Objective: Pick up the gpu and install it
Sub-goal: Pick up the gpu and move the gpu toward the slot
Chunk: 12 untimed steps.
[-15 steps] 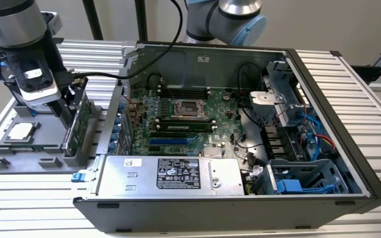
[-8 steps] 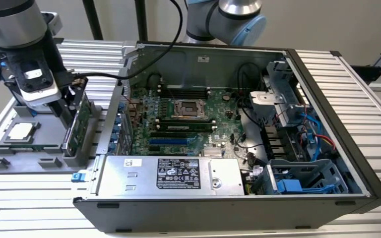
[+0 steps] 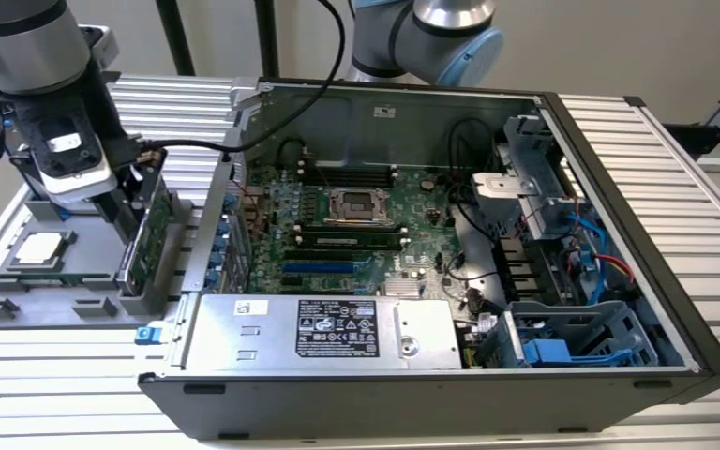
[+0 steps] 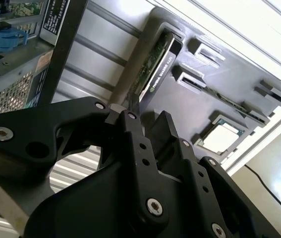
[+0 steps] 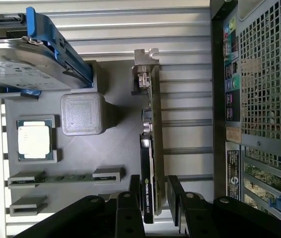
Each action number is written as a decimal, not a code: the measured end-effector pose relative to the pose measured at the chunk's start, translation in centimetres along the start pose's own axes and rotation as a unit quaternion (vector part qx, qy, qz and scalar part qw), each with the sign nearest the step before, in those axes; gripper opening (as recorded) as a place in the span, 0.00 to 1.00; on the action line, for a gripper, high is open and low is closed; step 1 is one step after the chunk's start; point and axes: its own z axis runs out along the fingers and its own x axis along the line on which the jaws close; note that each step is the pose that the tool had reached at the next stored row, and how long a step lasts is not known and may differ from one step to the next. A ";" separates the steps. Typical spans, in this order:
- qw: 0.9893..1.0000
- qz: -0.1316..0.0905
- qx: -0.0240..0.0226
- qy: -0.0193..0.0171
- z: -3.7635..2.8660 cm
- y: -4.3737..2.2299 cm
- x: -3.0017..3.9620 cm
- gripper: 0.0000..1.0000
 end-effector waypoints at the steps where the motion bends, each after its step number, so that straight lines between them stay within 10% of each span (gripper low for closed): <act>1: 1.000 0.000 0.000 0.000 0.04 0.00 0.00 1.00; 12: 1.000 0.000 0.000 0.000 0.52 -0.02 0.00 1.00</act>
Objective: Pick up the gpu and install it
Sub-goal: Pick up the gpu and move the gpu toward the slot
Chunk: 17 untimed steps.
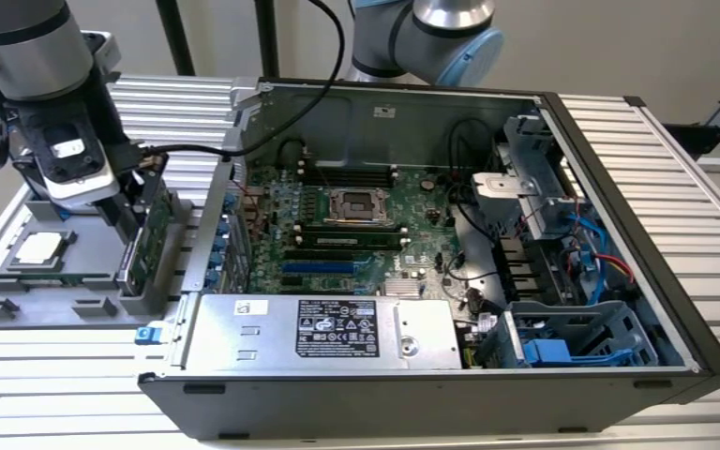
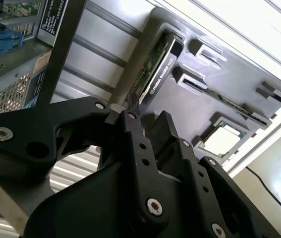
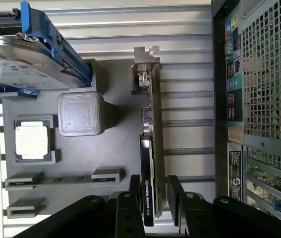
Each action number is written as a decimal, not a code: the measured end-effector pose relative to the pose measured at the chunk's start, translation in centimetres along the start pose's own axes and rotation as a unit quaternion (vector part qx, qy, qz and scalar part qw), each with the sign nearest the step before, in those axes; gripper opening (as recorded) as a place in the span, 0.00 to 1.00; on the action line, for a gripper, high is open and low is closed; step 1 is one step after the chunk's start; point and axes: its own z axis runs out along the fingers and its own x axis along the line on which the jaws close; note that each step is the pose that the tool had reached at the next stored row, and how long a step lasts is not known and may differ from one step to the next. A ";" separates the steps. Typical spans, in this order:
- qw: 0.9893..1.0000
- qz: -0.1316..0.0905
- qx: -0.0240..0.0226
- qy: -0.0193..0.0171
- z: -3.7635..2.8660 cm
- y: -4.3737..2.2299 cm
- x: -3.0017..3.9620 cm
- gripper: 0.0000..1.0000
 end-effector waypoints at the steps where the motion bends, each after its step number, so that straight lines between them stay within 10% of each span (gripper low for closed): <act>1: 1.000 0.000 0.000 0.000 0.04 0.00 0.00 1.00; 17: 1.000 0.000 0.000 0.000 0.43 -0.02 0.00 1.00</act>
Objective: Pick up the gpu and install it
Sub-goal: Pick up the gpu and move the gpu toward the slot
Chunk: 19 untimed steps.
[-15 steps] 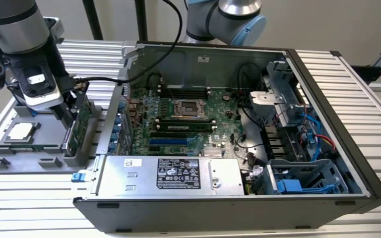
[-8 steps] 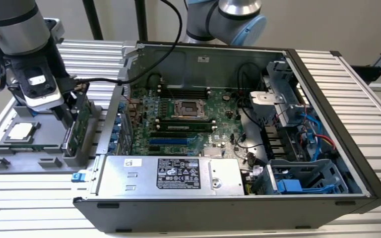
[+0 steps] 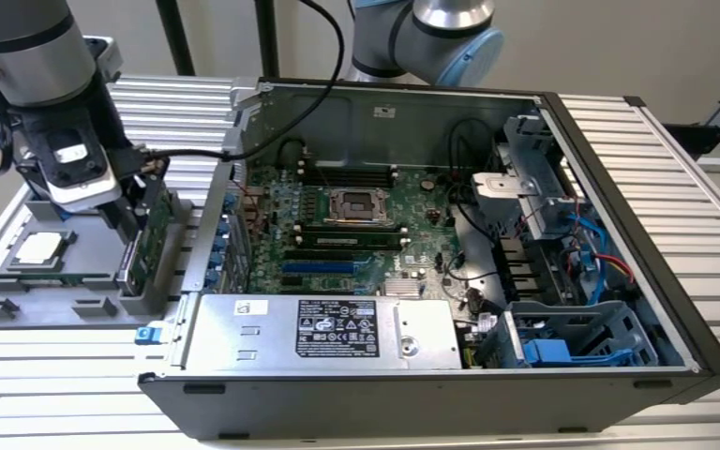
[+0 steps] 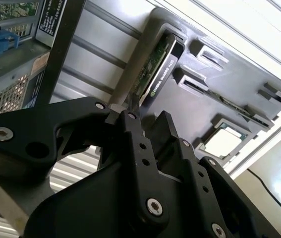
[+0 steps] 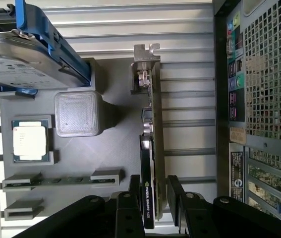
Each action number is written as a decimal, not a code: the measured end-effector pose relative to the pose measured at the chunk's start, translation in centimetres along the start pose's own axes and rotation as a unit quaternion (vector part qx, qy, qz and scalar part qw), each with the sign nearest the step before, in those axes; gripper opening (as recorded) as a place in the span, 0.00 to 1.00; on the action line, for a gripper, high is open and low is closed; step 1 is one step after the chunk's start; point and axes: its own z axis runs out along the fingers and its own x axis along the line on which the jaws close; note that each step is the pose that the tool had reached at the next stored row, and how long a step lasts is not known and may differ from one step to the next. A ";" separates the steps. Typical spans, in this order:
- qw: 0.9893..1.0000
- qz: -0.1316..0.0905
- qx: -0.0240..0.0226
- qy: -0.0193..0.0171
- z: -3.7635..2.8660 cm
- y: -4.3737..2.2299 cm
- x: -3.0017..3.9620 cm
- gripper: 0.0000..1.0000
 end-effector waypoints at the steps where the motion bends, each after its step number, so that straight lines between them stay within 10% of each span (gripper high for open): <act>1: 1.000 0.000 0.000 0.000 0.03 0.00 0.00 1.00; 19: 1.000 0.000 0.000 0.000 0.76 -0.03 0.01 1.00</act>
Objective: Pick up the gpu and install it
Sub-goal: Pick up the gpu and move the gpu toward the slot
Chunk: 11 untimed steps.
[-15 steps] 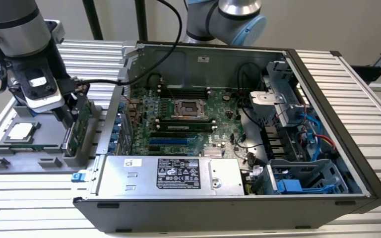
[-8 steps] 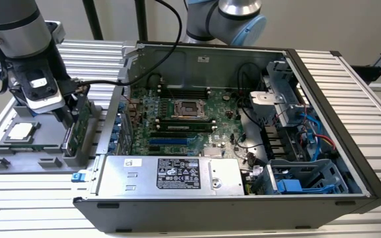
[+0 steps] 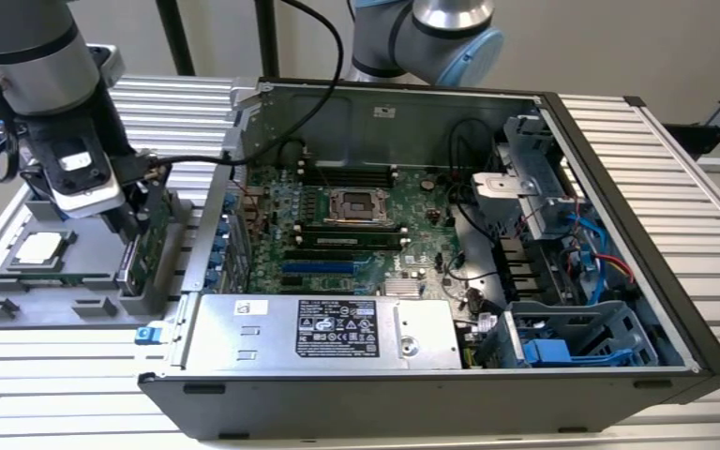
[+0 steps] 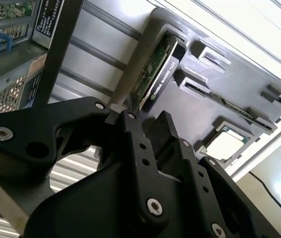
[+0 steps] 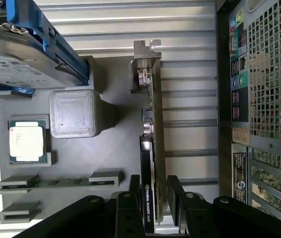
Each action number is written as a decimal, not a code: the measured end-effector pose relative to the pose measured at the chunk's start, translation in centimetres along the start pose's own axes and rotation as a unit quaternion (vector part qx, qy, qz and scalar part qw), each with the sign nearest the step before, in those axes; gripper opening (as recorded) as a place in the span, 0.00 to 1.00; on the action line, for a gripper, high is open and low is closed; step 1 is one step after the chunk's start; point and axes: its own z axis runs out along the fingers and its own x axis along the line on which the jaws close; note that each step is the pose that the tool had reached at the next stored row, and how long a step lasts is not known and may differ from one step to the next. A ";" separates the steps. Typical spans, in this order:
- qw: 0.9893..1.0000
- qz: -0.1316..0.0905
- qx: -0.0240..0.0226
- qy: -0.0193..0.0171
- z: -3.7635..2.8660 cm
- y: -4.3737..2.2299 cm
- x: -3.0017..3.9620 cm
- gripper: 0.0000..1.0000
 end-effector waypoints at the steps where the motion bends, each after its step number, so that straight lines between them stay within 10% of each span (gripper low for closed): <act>1: 1.000 0.000 0.000 0.000 0.05 0.00 0.00 1.00; 11: 1.000 0.000 0.000 0.000 0.45 -0.03 -0.01 1.00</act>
